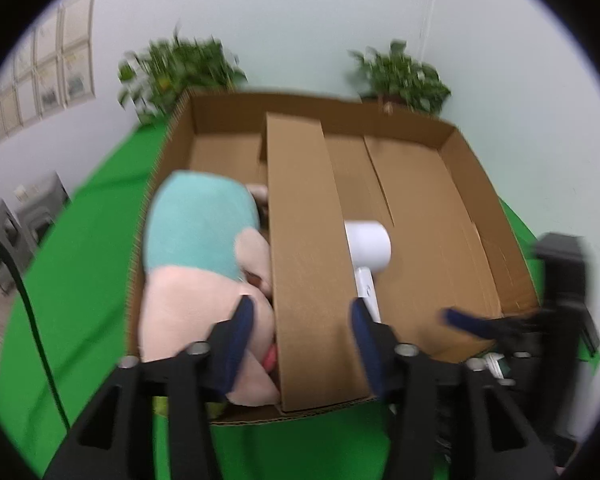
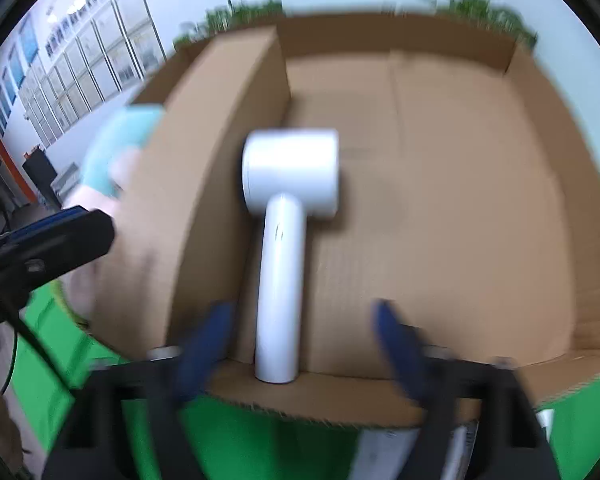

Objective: Organize objects
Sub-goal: 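Lower the hair dryer upright into the box beside the brown box and release, then withdraw the left tool from the box and move toward the white device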

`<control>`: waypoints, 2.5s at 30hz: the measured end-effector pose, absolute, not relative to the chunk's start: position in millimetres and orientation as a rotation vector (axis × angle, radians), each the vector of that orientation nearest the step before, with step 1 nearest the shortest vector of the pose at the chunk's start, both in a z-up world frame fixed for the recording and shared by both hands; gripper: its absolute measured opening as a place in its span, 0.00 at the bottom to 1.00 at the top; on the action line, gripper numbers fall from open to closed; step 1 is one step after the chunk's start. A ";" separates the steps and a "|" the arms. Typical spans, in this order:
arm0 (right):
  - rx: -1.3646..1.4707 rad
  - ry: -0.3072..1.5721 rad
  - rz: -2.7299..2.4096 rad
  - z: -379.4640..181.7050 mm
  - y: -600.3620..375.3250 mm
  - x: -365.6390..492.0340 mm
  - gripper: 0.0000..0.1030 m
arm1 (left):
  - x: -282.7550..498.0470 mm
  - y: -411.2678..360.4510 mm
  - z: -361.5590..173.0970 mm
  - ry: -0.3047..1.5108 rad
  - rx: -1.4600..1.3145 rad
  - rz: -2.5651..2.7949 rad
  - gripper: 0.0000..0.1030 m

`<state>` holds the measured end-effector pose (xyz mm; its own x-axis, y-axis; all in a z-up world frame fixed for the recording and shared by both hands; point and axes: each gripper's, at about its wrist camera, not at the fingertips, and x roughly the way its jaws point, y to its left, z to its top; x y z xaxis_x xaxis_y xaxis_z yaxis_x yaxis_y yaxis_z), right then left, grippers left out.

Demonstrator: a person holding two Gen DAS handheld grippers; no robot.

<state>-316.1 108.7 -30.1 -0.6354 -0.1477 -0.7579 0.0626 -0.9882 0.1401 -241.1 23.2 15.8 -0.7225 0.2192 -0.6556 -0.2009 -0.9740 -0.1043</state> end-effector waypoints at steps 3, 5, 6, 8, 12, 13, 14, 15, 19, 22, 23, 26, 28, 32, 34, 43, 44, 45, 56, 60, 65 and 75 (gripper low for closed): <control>1.114 -0.036 -2.860 -0.6 113.4 -271.4 0.99 | -215.5 22.1 26.8 -0.013 -0.892 2.851 0.80; 1.063 -0.016 -2.900 15.6 118.8 -237.3 0.99 | -199.2 21.6 32.3 -0.029 -0.797 2.881 0.80; 1.040 -0.035 -2.911 23.1 122.0 -216.9 0.99 | -194.8 23.1 33.6 -0.023 -0.786 2.885 0.80; 0.994 -0.038 -2.941 32.5 127.9 -188.0 0.99 | -186.6 27.2 34.8 0.006 -0.774 2.905 0.80; 0.971 -0.020 -2.989 49.6 136.3 -143.9 1.00 | -175.9 34.0 33.7 0.029 -0.770 2.899 0.80; 0.986 -0.019 -2.987 53.7 137.9 -135.6 1.00 | -176.2 35.3 33.3 0.030 -0.781 2.896 0.80; 1.000 -0.017 -2.980 56.8 139.1 -131.3 0.99 | -175.7 36.6 32.6 0.032 -0.789 2.893 0.80; 1.013 -0.019 -2.972 52.9 140.7 -135.5 0.99 | -174.1 37.7 31.9 0.033 -0.791 2.890 0.80; 1.011 -0.002 -2.963 42.1 140.5 -143.3 0.99 | -167.7 42.7 30.3 0.048 -0.794 2.895 0.80; 0.999 -0.002 -2.974 36.3 142.9 -151.0 0.99 | -161.5 45.1 29.2 0.052 -0.788 2.896 0.80; 0.998 -0.007 -2.974 31.7 143.8 -160.0 0.99 | -160.0 45.6 28.5 0.054 -0.793 2.893 0.80; 0.998 -0.032 -2.974 28.8 147.1 -157.7 0.99 | -156.4 47.4 26.4 0.059 -0.805 2.896 0.80; 1.003 -0.036 -2.977 27.4 148.4 -153.9 0.99 | -154.1 48.0 26.1 0.063 -0.802 2.900 0.80; 1.005 -0.040 -2.976 25.3 151.2 -147.7 0.99 | -150.1 48.8 26.3 0.049 -0.786 2.902 0.80; 1.006 -0.034 -2.979 24.9 151.9 -144.7 0.99 | -149.6 49.8 25.0 0.053 -0.793 2.900 0.80; 1.024 -0.054 -2.974 22.4 158.9 -141.8 0.99 | -149.6 51.7 24.0 0.042 -0.808 2.873 0.80; 1.026 -0.054 -2.973 22.0 159.1 -144.2 0.99 | -149.2 52.5 24.3 0.046 -0.804 2.872 0.80; 1.030 -0.055 -2.972 21.3 159.8 -144.0 0.99 | -148.9 52.5 24.4 0.048 -0.804 2.871 0.80; 1.007 -0.097 -2.888 14.0 167.7 -131.6 1.00 | -138.6 47.3 1.2 0.050 -0.885 2.821 0.80; 1.090 -0.133 -2.744 -14.4 171.1 -121.8 0.99 | -135.8 43.2 -26.3 -0.022 -0.995 2.677 0.80; 1.191 -0.198 -2.684 -36.5 173.6 -131.7 0.99 | -146.3 46.8 -50.8 -0.158 -1.101 2.497 0.80; 1.233 -0.021 -2.642 -42.8 145.2 -153.7 0.84 | -163.3 50.9 -60.7 -0.269 -1.129 2.387 0.78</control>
<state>-153.7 145.2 -42.8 -0.6213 -0.2093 -0.7551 0.1971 -0.9744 0.1079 -163.3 50.9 -60.7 -0.5432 0.5021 -0.6729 -0.3400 -0.8643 -0.3705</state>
